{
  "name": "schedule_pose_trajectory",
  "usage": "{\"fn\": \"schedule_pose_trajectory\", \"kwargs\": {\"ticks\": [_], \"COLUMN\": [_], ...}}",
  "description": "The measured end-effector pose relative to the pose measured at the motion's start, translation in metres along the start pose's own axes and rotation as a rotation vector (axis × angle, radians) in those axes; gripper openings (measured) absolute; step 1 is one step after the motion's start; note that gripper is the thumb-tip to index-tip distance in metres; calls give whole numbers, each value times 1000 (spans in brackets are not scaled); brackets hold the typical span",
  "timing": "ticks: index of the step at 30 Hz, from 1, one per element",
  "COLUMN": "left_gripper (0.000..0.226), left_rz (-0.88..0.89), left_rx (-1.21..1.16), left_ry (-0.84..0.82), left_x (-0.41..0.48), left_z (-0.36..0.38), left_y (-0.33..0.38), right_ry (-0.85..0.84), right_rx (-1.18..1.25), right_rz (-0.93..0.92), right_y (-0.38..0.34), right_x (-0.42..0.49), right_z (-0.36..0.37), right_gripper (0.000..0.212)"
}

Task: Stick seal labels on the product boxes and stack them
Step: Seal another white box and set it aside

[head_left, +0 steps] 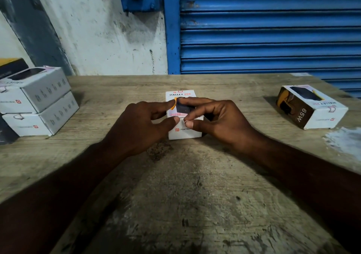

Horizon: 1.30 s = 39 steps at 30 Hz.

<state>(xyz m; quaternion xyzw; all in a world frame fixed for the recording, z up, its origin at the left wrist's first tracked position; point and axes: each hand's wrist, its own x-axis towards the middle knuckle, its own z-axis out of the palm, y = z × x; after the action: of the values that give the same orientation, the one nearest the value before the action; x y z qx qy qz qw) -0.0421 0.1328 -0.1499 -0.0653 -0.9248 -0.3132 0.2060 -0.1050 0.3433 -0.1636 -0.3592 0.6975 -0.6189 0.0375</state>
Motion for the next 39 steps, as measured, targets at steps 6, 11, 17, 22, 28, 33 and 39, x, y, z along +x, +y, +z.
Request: {"fn": "schedule_pose_trajectory", "kwargs": {"ticks": [6,11,17,22,28,33,39], "left_gripper": [37,35,35,35,36,36,36], "left_rz": [-11,-14,-10,-25,-14,2,5], "left_rx": [-7,-17,-19,-35,-36,-43,-39], "left_ry": [-6,9,7,10,18,21,26], "left_x": [1,0,0,0,0,0,1], "left_z": [-2,-2,-2,-3,-2,0,0], "left_y": [4,6,7,7,8,7,6], "right_ry": [55,94,123,135,166,178,187], "right_rx": [-24,10,21,26,47,56,88], "right_rz": [-14,-34,-58,-77,-94,-81,-89], "right_y": [3,5,8,8,13,14,15], "right_x": [1,1,1,0,-1,-2,0], "right_z": [4,7,10,10,13,13,15], "right_gripper": [15,19,21,20,17,16,19]}}
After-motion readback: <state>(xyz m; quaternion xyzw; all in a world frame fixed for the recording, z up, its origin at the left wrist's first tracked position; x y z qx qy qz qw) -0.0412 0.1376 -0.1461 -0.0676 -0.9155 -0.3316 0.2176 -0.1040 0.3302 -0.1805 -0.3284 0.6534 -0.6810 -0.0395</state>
